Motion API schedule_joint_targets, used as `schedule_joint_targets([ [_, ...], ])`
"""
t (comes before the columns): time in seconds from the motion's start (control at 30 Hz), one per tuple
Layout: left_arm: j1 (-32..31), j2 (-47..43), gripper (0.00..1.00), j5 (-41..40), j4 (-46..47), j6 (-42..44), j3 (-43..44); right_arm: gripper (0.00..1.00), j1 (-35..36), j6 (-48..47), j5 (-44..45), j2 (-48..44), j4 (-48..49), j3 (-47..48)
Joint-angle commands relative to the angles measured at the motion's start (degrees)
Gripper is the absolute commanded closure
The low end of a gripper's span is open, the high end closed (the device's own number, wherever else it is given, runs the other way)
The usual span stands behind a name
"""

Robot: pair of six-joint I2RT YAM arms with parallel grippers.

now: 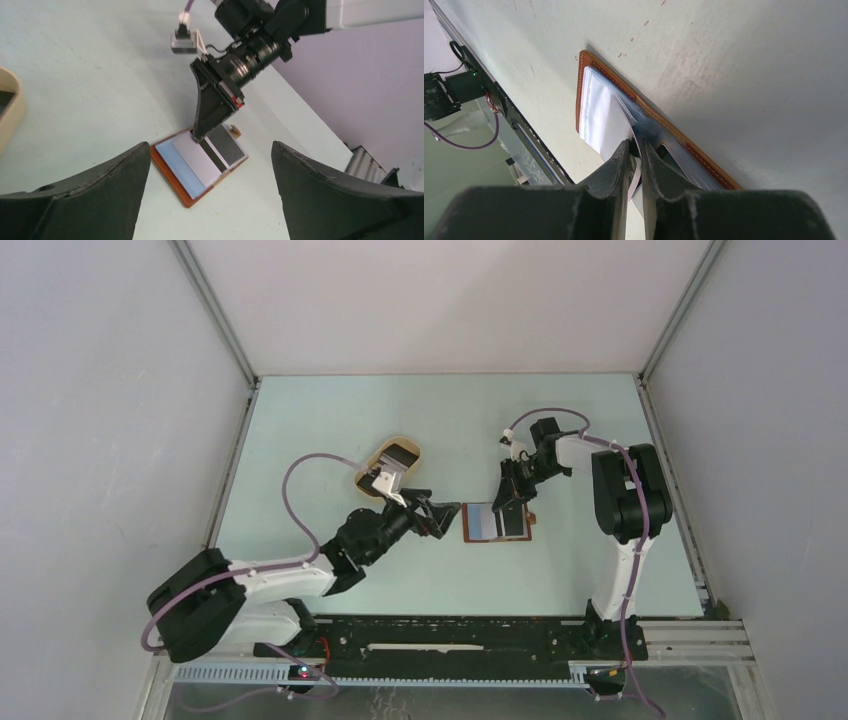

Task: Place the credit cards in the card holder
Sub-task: Insert the credit card into the card holder.

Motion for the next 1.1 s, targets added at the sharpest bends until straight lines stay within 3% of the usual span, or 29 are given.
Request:
schedule_joint_targets([
  [0.0, 0.71, 6.58, 0.12, 7.18, 8.83, -6.01, -0.72, 0.79, 0.71, -1.95, 1.89, 0.44, -1.1, 1.13],
  [0.27, -3.47, 22.59, 0.49, 7.38, 9.25, -11.62, 7.83, 0.77, 0.85, -2.12, 1.91, 0.37, -1.06, 1.13],
  [0.57, -8.12, 32.2, 0.53, 3.01, 3.77, -12.4, 18.7, 0.76, 1.32, -2.06, 1.66, 0.77, -1.04, 1.13],
  [0.7, -9.38, 36.49, 0.67, -1.92, 1.91, -18.49, 22.45, 0.76, 1.41, -1.93, 1.82, 0.62, -0.95, 1.13],
  [1.07, -12.19, 44.05, 0.71, -9.26, -12.14, -26.1, 34.6, 0.76, 1.41, -1.86, 2.41, 0.79, -0.98, 1.13],
])
